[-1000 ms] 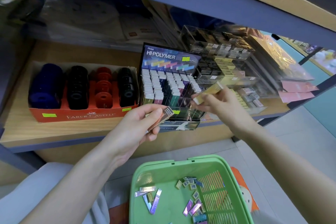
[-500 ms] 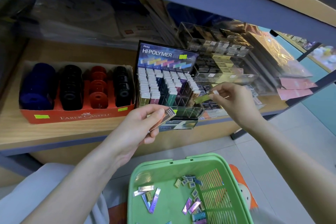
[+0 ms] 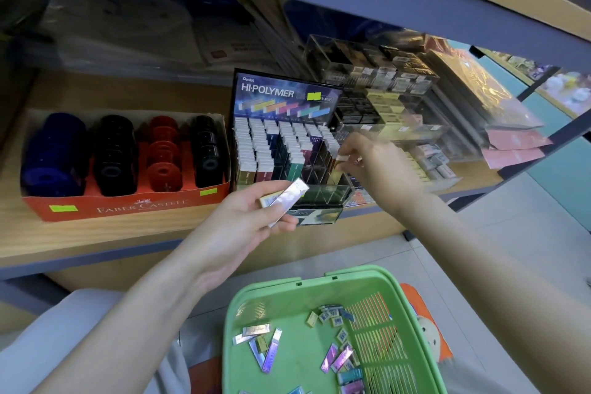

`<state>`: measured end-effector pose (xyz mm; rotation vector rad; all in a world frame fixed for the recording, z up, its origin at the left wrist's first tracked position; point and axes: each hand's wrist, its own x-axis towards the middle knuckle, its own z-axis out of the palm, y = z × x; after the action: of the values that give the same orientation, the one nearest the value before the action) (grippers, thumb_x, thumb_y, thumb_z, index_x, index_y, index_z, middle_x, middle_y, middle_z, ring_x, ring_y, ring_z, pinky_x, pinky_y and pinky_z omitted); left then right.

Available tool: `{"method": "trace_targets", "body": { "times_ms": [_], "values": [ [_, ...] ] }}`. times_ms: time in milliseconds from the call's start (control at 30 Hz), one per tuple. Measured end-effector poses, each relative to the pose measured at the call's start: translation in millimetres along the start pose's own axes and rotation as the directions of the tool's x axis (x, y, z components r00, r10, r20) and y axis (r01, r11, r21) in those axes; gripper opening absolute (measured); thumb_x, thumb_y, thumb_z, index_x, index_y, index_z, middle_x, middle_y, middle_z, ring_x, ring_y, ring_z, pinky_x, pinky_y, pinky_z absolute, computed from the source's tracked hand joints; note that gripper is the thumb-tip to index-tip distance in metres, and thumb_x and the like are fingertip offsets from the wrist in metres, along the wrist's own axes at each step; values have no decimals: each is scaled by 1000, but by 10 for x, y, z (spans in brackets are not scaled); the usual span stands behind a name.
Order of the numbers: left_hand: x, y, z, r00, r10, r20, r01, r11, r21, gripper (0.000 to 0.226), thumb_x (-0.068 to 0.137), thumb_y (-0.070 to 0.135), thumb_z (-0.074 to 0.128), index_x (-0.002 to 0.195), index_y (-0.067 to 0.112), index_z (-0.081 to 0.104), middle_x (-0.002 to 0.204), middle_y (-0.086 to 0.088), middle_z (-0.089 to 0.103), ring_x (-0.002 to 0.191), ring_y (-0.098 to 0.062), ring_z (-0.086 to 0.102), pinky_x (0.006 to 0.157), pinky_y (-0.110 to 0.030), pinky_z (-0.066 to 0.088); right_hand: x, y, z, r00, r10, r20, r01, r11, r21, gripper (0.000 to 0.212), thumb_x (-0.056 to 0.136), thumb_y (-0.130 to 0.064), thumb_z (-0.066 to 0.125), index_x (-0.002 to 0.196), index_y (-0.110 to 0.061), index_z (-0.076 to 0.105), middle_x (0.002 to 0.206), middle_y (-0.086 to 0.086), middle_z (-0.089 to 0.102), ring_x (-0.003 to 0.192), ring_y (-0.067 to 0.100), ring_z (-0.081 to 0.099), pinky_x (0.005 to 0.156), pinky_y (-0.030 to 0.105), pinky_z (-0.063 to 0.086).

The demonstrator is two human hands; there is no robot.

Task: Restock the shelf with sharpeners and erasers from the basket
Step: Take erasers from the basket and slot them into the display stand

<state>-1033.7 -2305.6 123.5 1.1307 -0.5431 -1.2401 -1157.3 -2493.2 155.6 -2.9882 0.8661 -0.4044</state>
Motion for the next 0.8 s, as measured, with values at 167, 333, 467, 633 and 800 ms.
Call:
{"method": "trace_targets", "body": {
  "times_ms": [167, 333, 467, 633, 800],
  "values": [
    [-11, 6, 11, 999, 27, -21, -26, 999, 46, 24, 90, 4, 56, 113, 13, 59, 79, -5, 67, 65, -10, 65, 66, -17, 54, -77, -86, 61, 992, 35, -119, -28, 998, 60, 21, 87, -17, 67, 103, -7, 57, 100, 4, 50, 76, 12, 50, 61, 27, 40],
    [4, -9, -2, 997, 50, -51, -37, 976, 215, 17, 89, 15, 61, 105, 19, 64, 58, 0, 59, 52, -9, 52, 59, -18, 46, -312, -468, -72, 998, 53, 46, -69, 860, 506, 18, 89, -28, 63, 105, -20, 64, 94, -7, 58, 79, 1, 53, 70, 9, 38],
    [4, -50, 9, 995, 81, -53, -59, 943, 326, 17, 86, 20, 66, 103, 17, 65, 56, 3, 58, 49, -6, 49, 52, -14, 41, -431, -505, -106, 987, -117, 111, 64, 917, 394, 25, 82, -29, 71, 104, -17, 67, 94, -7, 57, 84, 3, 48, 77, 13, 36],
    [-18, -118, 67, 988, 149, -27, -123, 893, 432, 13, 79, 14, 73, 89, 20, 67, 60, 8, 63, 51, -3, 53, 48, -16, 43, -558, -560, -133, 947, -275, 164, 244, 952, 187, 13, 82, -24, 71, 91, -18, 62, 87, -6, 56, 83, 10, 42, 72, 26, 37],
    [-23, -116, 69, 979, 202, -4, -183, 894, 408, 17, 92, 16, 58, 103, 26, 66, 71, 4, 67, 62, -4, 60, 66, -14, 48, -599, -477, -153, 969, -119, 217, 55, 959, 279, 14, 91, -17, 58, 90, -20, 45, 78, -10, 50, 70, 15, 51, 64, 34, 43]
  ]
}}
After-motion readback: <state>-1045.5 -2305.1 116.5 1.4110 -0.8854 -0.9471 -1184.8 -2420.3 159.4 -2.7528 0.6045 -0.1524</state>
